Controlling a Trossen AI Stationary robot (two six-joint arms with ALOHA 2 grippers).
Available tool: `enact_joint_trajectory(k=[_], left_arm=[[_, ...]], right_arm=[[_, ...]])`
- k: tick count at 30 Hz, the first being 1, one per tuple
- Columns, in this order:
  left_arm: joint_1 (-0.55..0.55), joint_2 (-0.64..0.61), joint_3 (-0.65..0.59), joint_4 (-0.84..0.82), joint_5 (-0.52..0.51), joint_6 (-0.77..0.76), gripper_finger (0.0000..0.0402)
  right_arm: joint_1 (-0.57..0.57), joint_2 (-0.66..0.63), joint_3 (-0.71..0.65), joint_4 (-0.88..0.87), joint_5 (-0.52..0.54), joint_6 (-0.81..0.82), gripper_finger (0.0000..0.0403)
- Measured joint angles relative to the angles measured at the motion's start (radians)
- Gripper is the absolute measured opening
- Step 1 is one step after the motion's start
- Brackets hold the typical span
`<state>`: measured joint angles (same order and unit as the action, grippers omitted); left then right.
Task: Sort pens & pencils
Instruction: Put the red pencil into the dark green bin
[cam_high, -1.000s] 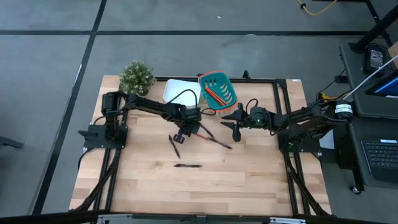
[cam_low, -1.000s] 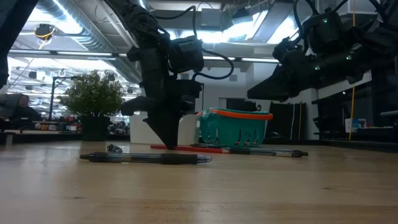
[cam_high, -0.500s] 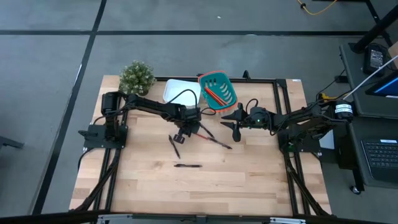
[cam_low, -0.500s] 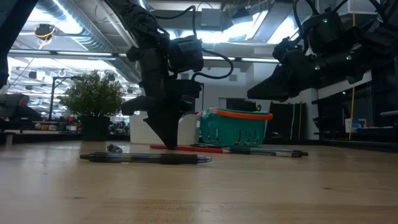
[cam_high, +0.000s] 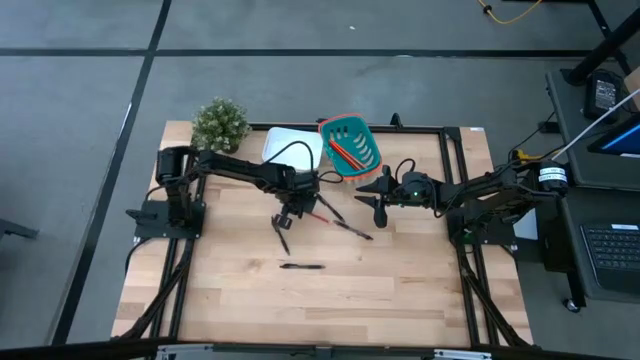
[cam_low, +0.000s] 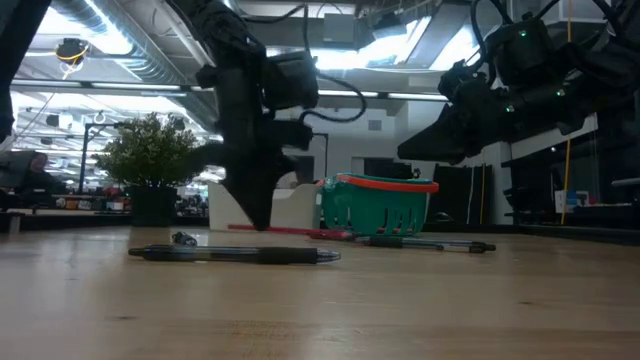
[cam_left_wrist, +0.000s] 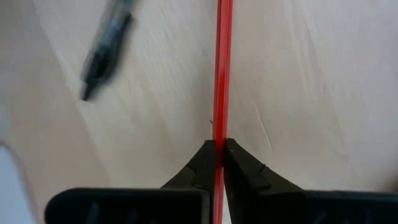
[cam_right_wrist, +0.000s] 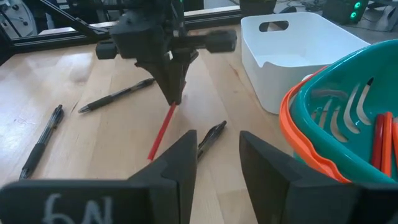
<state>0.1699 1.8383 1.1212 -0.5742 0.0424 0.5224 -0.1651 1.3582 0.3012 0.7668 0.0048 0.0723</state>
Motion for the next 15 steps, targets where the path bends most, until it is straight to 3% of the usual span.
enact_joint_trajectory(k=[15], left_arm=[[0.011, -0.128, 0.004, 0.023, -0.009, 0.001, 0.0015]], right_arm=[[0.000, 0.000, 0.000, -0.069, 0.001, 0.084, 0.0122]])
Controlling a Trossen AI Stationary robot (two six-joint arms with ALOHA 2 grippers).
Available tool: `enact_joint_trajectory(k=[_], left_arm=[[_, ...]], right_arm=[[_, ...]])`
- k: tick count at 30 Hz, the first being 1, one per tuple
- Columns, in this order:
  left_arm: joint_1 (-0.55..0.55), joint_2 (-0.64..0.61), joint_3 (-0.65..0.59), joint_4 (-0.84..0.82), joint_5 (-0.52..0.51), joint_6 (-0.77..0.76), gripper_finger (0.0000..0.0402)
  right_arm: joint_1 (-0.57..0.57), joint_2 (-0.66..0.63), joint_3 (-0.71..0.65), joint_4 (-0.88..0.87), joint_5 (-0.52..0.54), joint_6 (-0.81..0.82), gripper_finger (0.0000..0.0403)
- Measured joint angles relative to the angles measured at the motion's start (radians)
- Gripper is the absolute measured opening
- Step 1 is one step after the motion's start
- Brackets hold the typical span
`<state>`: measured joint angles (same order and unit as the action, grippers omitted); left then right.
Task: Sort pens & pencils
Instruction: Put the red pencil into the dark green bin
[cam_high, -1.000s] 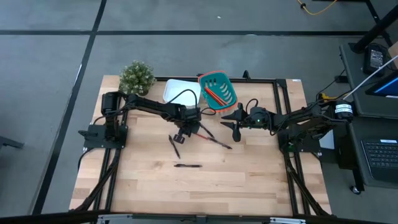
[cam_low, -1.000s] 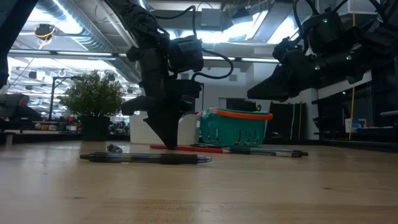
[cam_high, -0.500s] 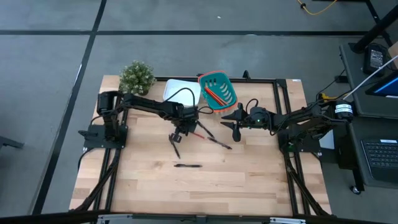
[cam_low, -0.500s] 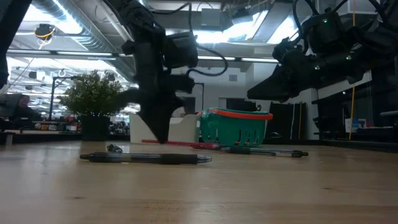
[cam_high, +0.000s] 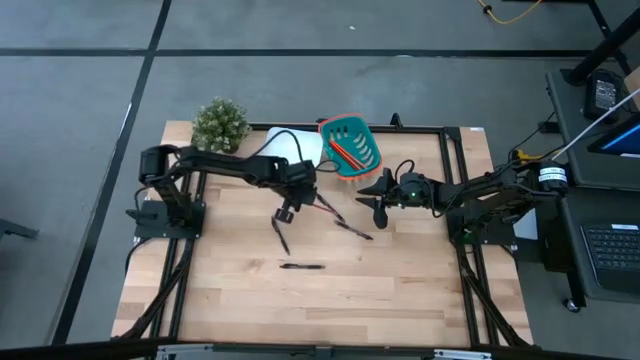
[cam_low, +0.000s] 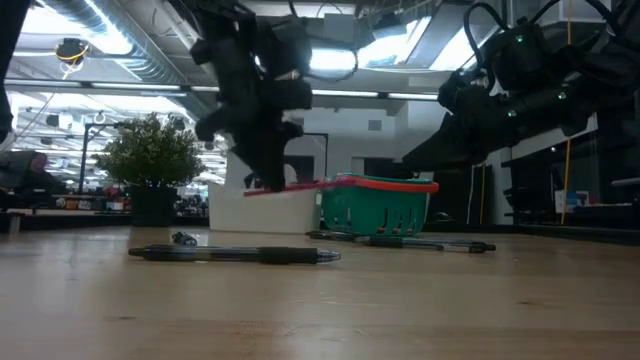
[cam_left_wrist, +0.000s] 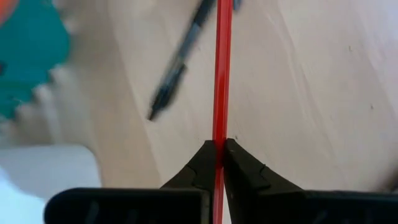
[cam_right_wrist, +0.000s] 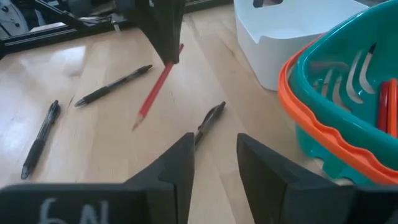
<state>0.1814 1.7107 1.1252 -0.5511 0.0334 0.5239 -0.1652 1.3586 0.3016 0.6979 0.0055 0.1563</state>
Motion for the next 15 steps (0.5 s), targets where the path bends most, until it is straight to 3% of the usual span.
enact_joint_trajectory(k=[15], left_arm=[[0.085, -0.107, 0.002, 0.109, 0.031, 0.029, 0.0015]], right_arm=[[0.021, 0.000, 0.000, 0.052, -0.034, -0.039, 0.0122]])
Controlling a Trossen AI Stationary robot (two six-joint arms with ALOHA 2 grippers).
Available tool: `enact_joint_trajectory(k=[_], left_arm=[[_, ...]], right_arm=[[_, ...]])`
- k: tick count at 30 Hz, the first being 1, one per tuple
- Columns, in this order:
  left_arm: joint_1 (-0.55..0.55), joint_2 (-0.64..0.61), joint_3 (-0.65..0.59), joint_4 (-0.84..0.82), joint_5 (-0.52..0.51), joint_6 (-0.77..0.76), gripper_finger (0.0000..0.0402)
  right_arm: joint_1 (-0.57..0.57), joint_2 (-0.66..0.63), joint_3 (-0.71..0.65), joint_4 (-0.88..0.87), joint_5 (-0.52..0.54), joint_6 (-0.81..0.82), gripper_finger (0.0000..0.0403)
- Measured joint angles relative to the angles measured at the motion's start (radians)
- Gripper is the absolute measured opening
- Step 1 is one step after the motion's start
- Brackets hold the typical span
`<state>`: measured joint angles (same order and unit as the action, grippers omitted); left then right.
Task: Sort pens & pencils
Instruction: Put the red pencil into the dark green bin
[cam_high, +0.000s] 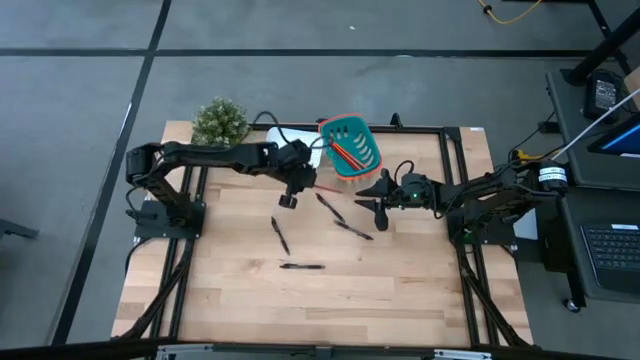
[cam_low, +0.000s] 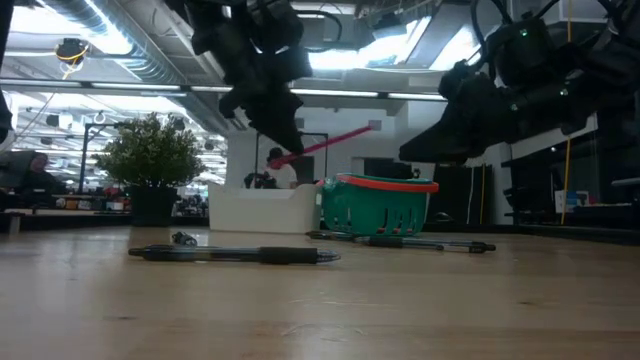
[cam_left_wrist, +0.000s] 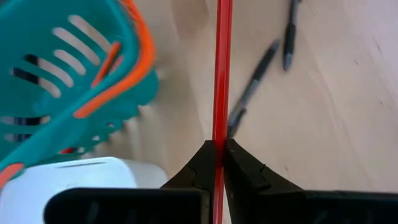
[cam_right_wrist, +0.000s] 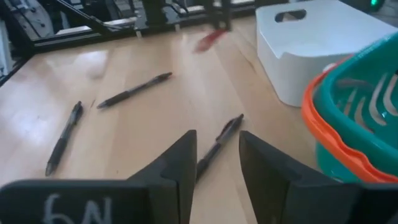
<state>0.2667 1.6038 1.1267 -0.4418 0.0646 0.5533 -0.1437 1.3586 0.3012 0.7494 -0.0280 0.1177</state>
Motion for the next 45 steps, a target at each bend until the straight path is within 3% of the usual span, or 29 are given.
enact_joint_trajectory(k=[10, 17, 23, 32, 45], left_arm=[[0.071, -0.008, 0.000, 0.085, 0.137, 0.019, 0.0015], [0.081, -0.008, 0.000, 0.144, 0.192, 0.026, 0.0015], [0.081, -0.008, 0.000, 0.207, 0.257, 0.026, 0.0015], [0.081, -0.008, 0.000, 0.226, 0.263, 0.026, 0.0015], [0.081, -0.008, 0.000, 0.226, 0.263, 0.027, 0.0015]], right_arm=[[0.024, 0.001, 0.000, 0.099, 0.004, -0.052, 0.0122], [0.023, 0.012, 0.000, 0.140, 0.131, -0.050, 0.0122], [0.024, 0.090, 0.004, 0.298, 0.133, -0.096, 0.0122], [0.024, 0.230, 0.128, 0.317, 0.103, -0.157, 0.0122], [0.024, 0.242, 0.190, 0.316, 0.079, -0.229, 0.0122]])
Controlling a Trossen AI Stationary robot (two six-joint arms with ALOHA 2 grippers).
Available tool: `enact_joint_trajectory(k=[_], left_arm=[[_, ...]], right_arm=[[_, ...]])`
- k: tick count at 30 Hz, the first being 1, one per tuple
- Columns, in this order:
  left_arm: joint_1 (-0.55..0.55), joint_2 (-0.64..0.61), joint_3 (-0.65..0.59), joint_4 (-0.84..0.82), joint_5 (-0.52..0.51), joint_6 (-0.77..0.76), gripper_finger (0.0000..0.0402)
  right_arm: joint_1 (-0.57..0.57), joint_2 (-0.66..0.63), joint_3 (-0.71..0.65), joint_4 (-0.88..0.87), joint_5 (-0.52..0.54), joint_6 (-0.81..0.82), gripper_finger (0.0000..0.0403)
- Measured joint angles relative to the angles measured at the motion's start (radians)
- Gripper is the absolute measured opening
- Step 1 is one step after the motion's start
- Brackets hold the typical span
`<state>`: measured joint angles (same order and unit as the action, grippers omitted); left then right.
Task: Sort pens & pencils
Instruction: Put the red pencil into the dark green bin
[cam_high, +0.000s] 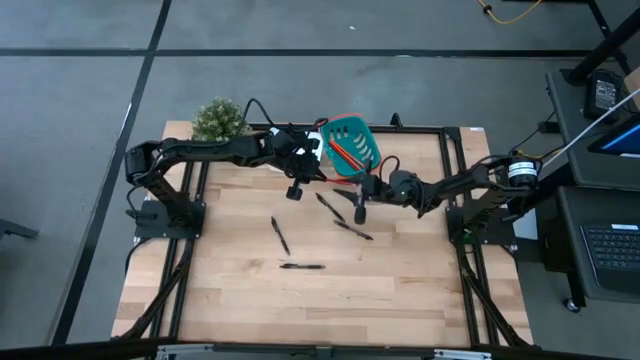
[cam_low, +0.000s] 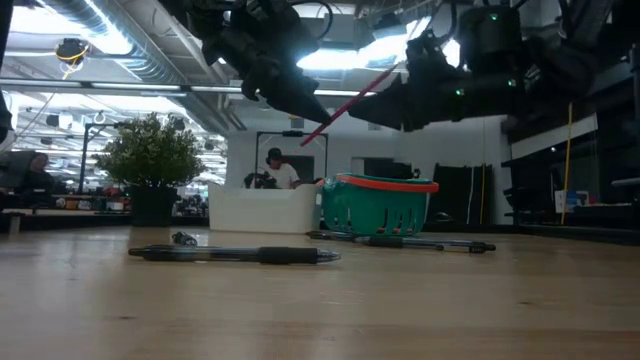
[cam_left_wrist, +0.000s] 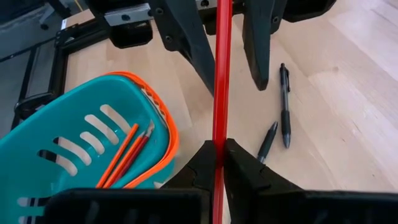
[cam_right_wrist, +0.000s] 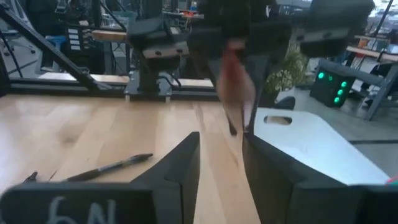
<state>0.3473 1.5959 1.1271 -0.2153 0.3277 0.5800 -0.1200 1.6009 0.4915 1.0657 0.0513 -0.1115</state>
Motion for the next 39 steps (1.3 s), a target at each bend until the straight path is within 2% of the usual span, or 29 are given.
enact_joint_trajectory(k=[21, 25, 34, 39], left_arm=[[-0.001, 0.000, 0.000, 0.000, 0.005, -0.001, 0.0015], [-0.001, 0.000, 0.000, 0.000, 0.006, -0.002, 0.0015], [-0.002, 0.000, 0.000, 0.000, 0.048, -0.005, 0.0015], [-0.002, 0.000, 0.000, 0.000, 0.049, -0.005, 0.0015]], right_arm=[[-0.001, -0.001, 0.018, 0.000, 0.000, -0.033, 0.0118], [-0.001, -0.001, 0.018, 0.000, 0.008, -0.043, 0.0095], [-0.002, -0.001, 0.018, 0.008, 0.010, -0.056, 0.0010], [-0.002, -0.001, 0.018, 0.012, 0.009, -0.057, 0.0007]])
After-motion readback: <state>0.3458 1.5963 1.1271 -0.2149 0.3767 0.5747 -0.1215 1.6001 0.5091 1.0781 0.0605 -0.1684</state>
